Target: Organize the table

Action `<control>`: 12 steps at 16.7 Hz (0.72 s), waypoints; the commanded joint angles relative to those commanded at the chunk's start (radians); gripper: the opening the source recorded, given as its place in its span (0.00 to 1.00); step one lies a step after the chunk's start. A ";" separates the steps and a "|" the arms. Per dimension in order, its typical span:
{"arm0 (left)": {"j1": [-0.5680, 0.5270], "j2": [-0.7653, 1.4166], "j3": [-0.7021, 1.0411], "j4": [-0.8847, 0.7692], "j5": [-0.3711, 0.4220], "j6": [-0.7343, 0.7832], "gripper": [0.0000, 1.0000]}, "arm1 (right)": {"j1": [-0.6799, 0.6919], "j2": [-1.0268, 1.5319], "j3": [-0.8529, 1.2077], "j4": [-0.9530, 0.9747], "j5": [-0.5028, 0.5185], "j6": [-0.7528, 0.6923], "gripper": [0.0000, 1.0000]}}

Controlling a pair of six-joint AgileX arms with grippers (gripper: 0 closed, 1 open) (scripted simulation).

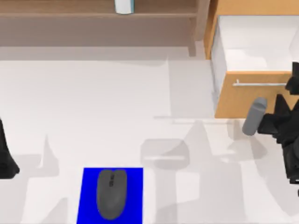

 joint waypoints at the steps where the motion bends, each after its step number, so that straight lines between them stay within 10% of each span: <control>1: 0.000 0.000 0.000 0.000 0.000 0.000 1.00 | 0.000 0.000 0.000 0.000 0.000 0.000 1.00; 3: 0.000 0.000 0.000 0.000 0.000 0.000 1.00 | 0.000 0.000 0.000 0.000 0.000 0.000 1.00; 12: 0.000 0.000 0.000 0.000 0.000 0.000 1.00 | 0.000 0.000 0.000 0.000 0.000 0.000 0.32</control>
